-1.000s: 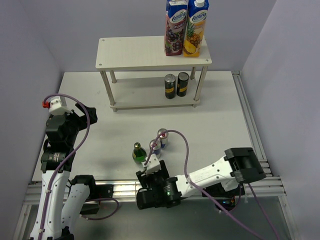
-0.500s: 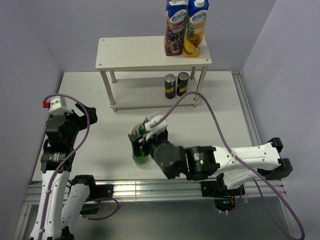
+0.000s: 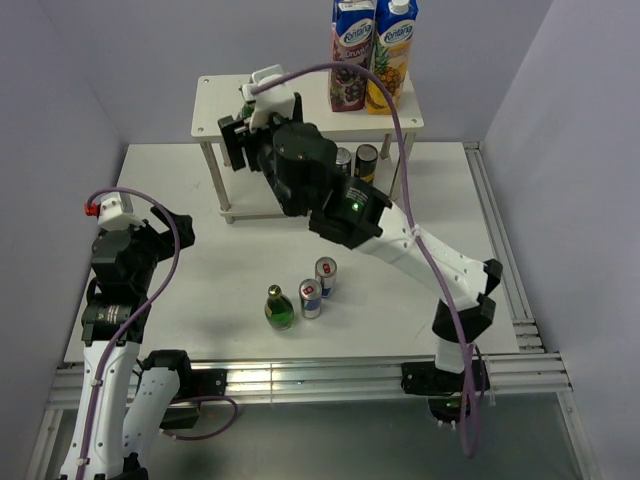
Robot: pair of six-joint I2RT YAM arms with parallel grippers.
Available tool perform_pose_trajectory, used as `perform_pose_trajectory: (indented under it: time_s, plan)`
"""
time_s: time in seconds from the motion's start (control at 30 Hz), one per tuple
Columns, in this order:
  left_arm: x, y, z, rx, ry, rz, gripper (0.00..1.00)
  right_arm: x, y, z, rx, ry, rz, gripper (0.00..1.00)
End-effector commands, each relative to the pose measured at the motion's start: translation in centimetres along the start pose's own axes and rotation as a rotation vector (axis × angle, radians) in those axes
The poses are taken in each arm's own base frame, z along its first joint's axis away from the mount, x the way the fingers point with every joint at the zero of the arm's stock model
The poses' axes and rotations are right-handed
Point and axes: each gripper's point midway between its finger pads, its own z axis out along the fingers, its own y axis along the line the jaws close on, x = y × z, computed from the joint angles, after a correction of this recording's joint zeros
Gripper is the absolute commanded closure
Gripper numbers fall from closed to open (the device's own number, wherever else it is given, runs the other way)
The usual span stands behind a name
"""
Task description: Place and organize the beverage onto the shelf
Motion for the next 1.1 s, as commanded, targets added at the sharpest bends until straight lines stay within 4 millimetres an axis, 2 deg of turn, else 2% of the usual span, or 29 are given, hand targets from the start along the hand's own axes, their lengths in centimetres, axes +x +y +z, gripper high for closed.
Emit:
perform_pose_trajectory:
  time_s: [0.0, 0.03, 0.07, 0.13, 0.17, 0.2, 0.23, 0.27, 0.37, 0.4, 0.5, 0.63, 0.87, 1.07]
  plan:
    - [-1.5, -0.9, -0.2, 0.040, -0.047, 0.012, 0.01, -6.0, -2.9, 1.2, -0.008, -0.139, 0.028, 1.00]
    - [-1.5, -0.9, -0.2, 0.038, -0.046, 0.012, 0.01, -5.4, -3.9, 2.5, 0.018, -0.134, 0.020, 1.00]
    - [-1.4, -0.8, -0.1, 0.038, -0.042, 0.012, 0.01, -5.9, -4.5, 2.9, 0.020, -0.148, 0.031, 1.00]
    - [-1.4, -0.9, -0.1, 0.041, -0.041, 0.012, 0.01, -5.4, -5.1, 4.5, 0.014, -0.152, 0.038, 1.00]
    - [-1.4, -1.0, -0.1, 0.043, -0.042, 0.012, 0.01, -5.5, -6.5, 5.4, 0.040, -0.159, 0.038, 1.00]
    - [-1.4, -1.0, 0.0, 0.043, -0.040, 0.014, 0.00, -5.3, -7.0, 6.0, 0.048, -0.158, 0.041, 1.00]
    - [-1.4, -1.0, -0.1, 0.044, -0.040, 0.014, 0.01, -4.2, -7.1, 7.1, 0.049, -0.141, 0.031, 1.00]
    - [-1.4, -1.0, -0.1, 0.045, -0.039, 0.012, 0.01, -4.6, -8.4, 7.6, 0.066, -0.155, 0.034, 1.00]
    - [-1.4, -1.0, -0.1, 0.048, -0.041, 0.015, 0.01, -3.5, -9.0, 9.5, 0.053, -0.151, 0.040, 1.00]
    - [-1.4, -1.0, -0.1, 0.048, -0.041, 0.015, 0.01, -3.2, -10.1, 10.1, 0.068, -0.150, 0.052, 1.00]
    - [-1.3, -1.0, -0.1, 0.049, -0.039, 0.014, 0.01, -2.0, -11.5, 11.8, 0.070, -0.135, 0.076, 1.00]
    - [-1.4, -1.1, -0.1, 0.050, -0.042, 0.015, 0.01, -0.1, -12.4, 13.2, 0.075, -0.105, 0.084, 1.00]
    - [-1.8, -0.4, -0.2, 0.027, -0.057, 0.010, 0.01, 2.1, -12.7, 14.5, 0.091, -0.070, 0.089, 1.00]
    - [-1.8, -0.4, -0.2, 0.026, -0.058, 0.008, 0.01, 4.0, -12.3, 15.4, 0.092, -0.037, 0.086, 0.84]
